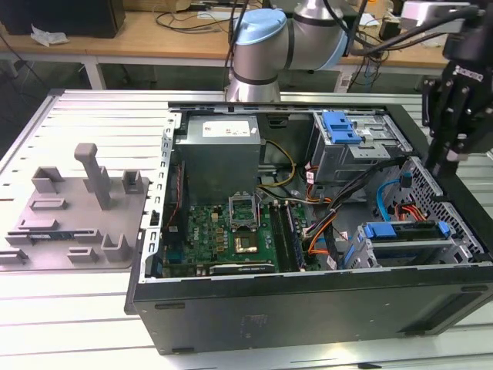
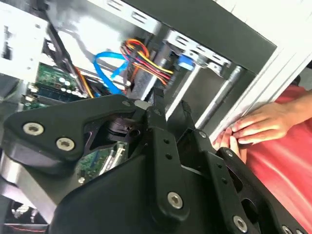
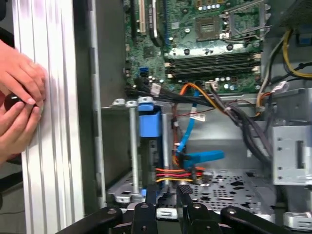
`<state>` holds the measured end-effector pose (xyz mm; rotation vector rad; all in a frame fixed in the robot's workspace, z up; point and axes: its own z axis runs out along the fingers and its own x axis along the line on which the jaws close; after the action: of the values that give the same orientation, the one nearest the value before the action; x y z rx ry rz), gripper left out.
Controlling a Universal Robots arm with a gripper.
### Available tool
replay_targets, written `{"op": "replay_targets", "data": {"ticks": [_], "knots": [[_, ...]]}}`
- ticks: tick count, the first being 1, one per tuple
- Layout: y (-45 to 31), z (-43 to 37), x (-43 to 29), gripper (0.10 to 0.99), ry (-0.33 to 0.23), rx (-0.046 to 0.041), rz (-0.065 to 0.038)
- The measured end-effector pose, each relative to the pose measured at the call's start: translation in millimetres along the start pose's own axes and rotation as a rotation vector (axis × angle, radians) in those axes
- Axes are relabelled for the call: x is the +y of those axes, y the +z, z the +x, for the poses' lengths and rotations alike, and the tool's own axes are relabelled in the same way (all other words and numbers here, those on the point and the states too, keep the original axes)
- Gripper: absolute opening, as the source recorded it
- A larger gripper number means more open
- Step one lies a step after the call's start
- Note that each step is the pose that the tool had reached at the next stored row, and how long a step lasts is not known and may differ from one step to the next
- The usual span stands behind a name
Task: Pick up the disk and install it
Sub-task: 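Insert the second disk wire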
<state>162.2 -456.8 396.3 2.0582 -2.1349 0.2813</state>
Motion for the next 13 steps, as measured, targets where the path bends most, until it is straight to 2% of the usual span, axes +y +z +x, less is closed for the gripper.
{"op": "replay_targets", "data": {"ticks": [3,4,6,7,8,11,12,13], "knots": [[2.8,-12.9,0.6,0.306,0.0,0.0004,0.0],[3.5,-14.9,0.9,0.306,0.0,0.0041,0.0],[4.4,-16.6,2.3,0.306,0.0,0.0213,-0.001],[4.6,-16.8,3.2,0.306,-0.001,0.0336,-0.004],[4.8,-16.8,3.6,0.306,-0.002,0.0398,-0.009],[5.2,-17.0,4.9,0.306,-0.006,0.054,-0.03],[5.6,-17.2,5.1,0.306,-0.007,0.0601,-0.047],[6.2,-17.6,5.2,0.306,-0.008,0.0713,-0.067]]}}
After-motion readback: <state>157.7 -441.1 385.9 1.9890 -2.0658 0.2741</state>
